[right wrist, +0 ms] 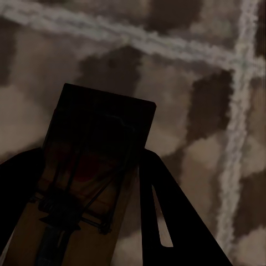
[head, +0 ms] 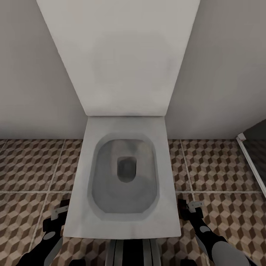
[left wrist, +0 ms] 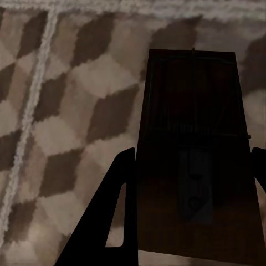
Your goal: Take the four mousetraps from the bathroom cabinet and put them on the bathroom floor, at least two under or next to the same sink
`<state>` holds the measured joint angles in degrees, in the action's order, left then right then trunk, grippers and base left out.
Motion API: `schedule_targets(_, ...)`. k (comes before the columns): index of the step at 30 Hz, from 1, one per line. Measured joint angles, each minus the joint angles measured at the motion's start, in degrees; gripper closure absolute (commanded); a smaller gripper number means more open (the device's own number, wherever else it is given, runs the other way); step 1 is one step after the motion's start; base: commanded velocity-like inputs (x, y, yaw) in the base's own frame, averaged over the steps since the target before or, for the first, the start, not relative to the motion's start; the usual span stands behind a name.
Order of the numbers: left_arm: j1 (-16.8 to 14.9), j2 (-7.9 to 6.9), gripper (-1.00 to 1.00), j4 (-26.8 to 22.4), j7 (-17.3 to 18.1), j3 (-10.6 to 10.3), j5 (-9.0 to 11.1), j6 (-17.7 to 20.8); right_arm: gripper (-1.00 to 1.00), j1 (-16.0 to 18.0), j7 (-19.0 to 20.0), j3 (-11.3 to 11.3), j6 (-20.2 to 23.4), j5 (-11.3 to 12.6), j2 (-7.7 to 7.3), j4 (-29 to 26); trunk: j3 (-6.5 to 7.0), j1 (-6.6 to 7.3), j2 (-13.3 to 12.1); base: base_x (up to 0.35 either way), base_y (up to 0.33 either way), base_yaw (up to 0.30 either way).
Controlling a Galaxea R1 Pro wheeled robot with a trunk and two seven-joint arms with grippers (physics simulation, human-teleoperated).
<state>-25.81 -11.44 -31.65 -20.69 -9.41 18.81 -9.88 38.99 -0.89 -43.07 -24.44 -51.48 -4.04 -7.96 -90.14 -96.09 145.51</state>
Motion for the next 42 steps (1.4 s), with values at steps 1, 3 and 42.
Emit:
schedule_targets(1,0.00,0.00,1.00,0.00,0.00,0.00,0.00,0.00,1.00,0.00,0.00,-0.02,-0.02,0.10,0.00,0.00,0.00,0.00,0.00,0.000,0.000,0.000)
schedule_targets(3,0.00,0.00,1.00,0.00,0.00,-0.01,0.00,0.00,1.00,0.00,-0.01,-0.03,-0.08,0.15,-0.02,-0.01,0.00,0.00,0.00,0.000,0.000,0.000)
schedule_targets(42,0.00,0.09,1.00,0.01,0.44,0.02,0.10,-0.09,1.00,0.01,13.70,-0.38,-3.90,3.17,-3.26,-3.34,0.00,0.00,0.00,0.000,0.000,0.000)
